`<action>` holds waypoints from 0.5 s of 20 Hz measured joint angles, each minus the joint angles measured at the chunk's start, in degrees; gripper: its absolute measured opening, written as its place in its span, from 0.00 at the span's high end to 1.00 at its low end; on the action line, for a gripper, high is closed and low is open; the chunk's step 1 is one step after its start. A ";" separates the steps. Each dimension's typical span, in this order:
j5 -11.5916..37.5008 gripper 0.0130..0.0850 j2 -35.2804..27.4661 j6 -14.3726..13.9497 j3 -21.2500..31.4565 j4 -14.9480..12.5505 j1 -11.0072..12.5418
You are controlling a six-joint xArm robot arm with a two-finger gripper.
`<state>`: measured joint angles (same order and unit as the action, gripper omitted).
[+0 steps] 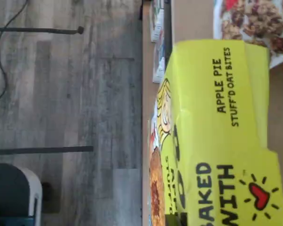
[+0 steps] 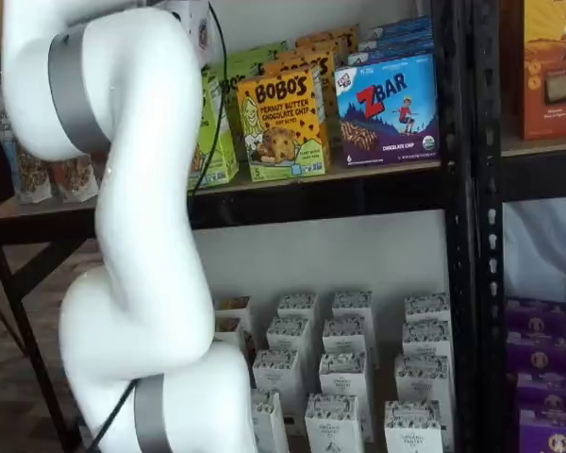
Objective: Pick the green box on the top shelf, the fourth from the left
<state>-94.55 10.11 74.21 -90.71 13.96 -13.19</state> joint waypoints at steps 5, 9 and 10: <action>-2.78 0.89 3.15 -0.59 1.26 1.29 0.05; -3.13 0.89 6.75 -0.50 4.03 2.34 0.60; -3.50 0.89 7.78 -0.40 4.78 2.45 0.80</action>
<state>-98.05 17.89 73.82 -85.93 16.41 -12.39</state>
